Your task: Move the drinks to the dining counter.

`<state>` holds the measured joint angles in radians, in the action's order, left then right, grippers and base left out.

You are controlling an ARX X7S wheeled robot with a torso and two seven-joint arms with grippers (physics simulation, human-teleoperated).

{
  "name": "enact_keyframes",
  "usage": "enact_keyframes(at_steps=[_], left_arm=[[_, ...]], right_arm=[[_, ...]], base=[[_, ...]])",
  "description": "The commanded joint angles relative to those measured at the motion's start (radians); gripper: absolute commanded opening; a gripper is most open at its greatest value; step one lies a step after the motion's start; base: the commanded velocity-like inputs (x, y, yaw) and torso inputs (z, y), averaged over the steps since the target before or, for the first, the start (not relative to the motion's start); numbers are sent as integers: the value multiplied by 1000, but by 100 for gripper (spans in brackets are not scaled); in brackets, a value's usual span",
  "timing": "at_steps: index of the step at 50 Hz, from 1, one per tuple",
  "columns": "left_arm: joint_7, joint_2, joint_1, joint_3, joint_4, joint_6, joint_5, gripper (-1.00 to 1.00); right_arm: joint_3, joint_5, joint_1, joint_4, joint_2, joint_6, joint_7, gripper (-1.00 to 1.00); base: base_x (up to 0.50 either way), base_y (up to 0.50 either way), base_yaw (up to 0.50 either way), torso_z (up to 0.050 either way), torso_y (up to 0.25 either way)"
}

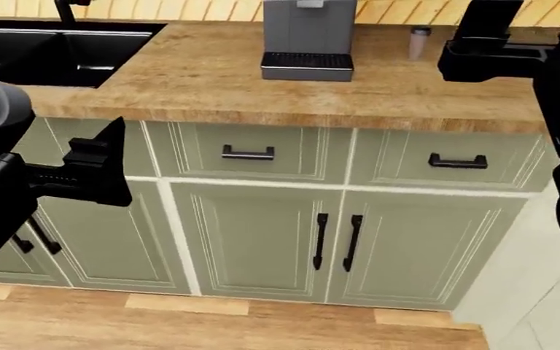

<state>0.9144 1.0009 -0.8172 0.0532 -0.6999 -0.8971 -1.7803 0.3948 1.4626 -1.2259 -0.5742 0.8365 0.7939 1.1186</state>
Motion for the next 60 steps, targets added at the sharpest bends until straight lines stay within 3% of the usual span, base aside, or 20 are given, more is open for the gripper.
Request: enact_keyframes(at_steps=[1,8,60], left_arm=[[-2,2,-2,3,2,0,1,100],[-5,5,-1,0,2,2,0,100],[-12,13,14,-6,-4,15,4,100]], right_arm=[[6,-4,-4,6,-5,2,-3,100],[47,-8,-53,10,-7,69,53,100],[104,46,-95,49,-28,137,69,100]], base=[[0,0,-500,0,0],[0,0,-500,0,0],[207,-241,0,0,1]])
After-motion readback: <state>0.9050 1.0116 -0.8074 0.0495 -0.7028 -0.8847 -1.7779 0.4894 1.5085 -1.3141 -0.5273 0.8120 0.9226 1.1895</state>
